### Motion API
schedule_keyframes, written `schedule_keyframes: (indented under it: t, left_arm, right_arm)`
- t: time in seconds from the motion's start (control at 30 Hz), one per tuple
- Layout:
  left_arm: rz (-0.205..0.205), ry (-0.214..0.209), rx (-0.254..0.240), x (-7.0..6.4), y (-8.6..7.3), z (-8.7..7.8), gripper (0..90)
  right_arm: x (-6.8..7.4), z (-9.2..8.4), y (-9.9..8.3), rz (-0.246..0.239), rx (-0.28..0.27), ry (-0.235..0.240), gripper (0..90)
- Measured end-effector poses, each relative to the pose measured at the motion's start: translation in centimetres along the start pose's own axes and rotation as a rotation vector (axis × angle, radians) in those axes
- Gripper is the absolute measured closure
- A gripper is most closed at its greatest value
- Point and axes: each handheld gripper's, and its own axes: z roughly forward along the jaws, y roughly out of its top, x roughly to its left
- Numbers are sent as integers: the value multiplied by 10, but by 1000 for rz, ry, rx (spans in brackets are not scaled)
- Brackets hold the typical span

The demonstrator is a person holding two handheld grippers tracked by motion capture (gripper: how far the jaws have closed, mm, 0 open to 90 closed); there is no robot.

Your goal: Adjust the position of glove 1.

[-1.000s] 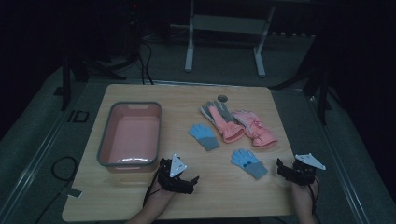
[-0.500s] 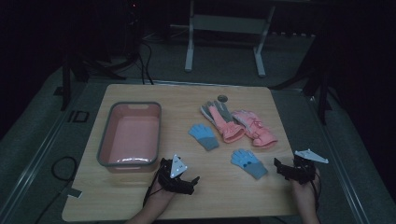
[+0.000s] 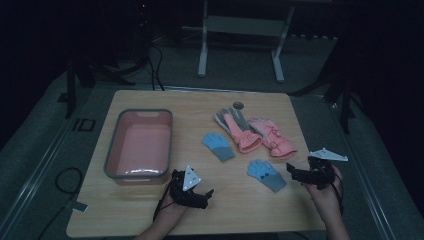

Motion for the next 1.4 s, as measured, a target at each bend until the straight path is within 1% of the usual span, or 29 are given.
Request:
schedule_keyframes:
  t: [0.03, 0.07, 0.1, 0.17, 0.23, 0.27, 0.3, 0.33, 0.47, 0.5, 0.53, 0.57, 0.6, 0.67, 0.77, 0.87, 1.0, 1.07, 1.17, 1.23, 1.3, 1.37, 1.4]
  left_arm:
    - [0, 0, 0, 0, 0, 0, 9]
    - [-2, -2, 0, 0, 0, 0, 9]
    - [-1, -1, -1, 0, 0, 0, 9]
    - [-1, -3, -1, 0, 0, 0, 9]
    - [-1, -2, -1, 0, 0, 0, 9]
    - [-1, -3, -1, 0, 0, 0, 9]
    - [0, -3, -2, 0, 0, 0, 9]
    - [-1, -3, -2, 0, 0, 0, 9]
    - [1, -3, -3, 0, 0, 0, 9]
    - [2, -3, -3, 0, 0, 0, 9]
    - [1, -3, -4, 0, 0, 0, 9]
    - [1, -3, -4, 0, 0, 0, 9]
    - [0, -5, -4, -1, 0, 0, 9]
    - [2, -5, -3, -1, 0, 0, 9]
    - [8, -4, -3, -1, 0, 0, 9]
    - [8, -6, -1, -1, 0, 0, 9]
    - [11, -6, 0, -1, 0, 0, 9]
    - [12, -5, 0, -2, 0, 0, 9]
    - [13, -6, 0, -1, 0, 0, 9]
    - [13, -6, 0, -1, 0, 0, 9]
    - [17, -7, 1, -2, 0, 0, 9]
    - [18, -8, 1, -2, 0, 0, 9]
    - [19, -8, 1, -2, 0, 0, 9]
  right_arm:
    - [2, 0, 3, -8, 4, 12, 114]
    - [2, 0, 3, -8, 4, 12, 114]
    - [9, 0, 12, -35, 2, 23, 114]
    - [14, -1, 18, -48, -12, 39, 111]
    - [16, -1, 20, -55, -22, 38, 111]
    - [20, 0, 26, -66, -28, 57, 111]
    - [20, 0, 26, -66, -28, 57, 111]
    - [24, 1, 32, -77, -32, 61, 111]
    - [33, 3, 43, -105, -31, 94, 113]
    - [36, 4, 45, -119, -30, 102, 121]
    - [39, 6, 48, -130, -32, 99, 127]
    - [39, 6, 48, -130, -32, 99, 127]
    - [45, 9, 52, -145, -29, 117, 126]
    - [50, 12, 57, -157, -29, 129, 127]
    - [58, 19, 63, -165, -28, 162, 131]
    - [66, 26, 68, -179, -21, 180, 135]
    - [77, 34, 74, -214, -17, 212, 143]
    - [81, 39, 77, -227, -14, 233, 160]
    - [88, 46, 81, -245, -6, 254, 161]
    - [92, 51, 84, -252, 0, 264, 183]
    - [96, 57, 86, -258, 7, 286, 184]
    - [98, 59, 87, -262, 12, 292, 189]
    - [102, 64, 88, -278, 17, 302, 201]
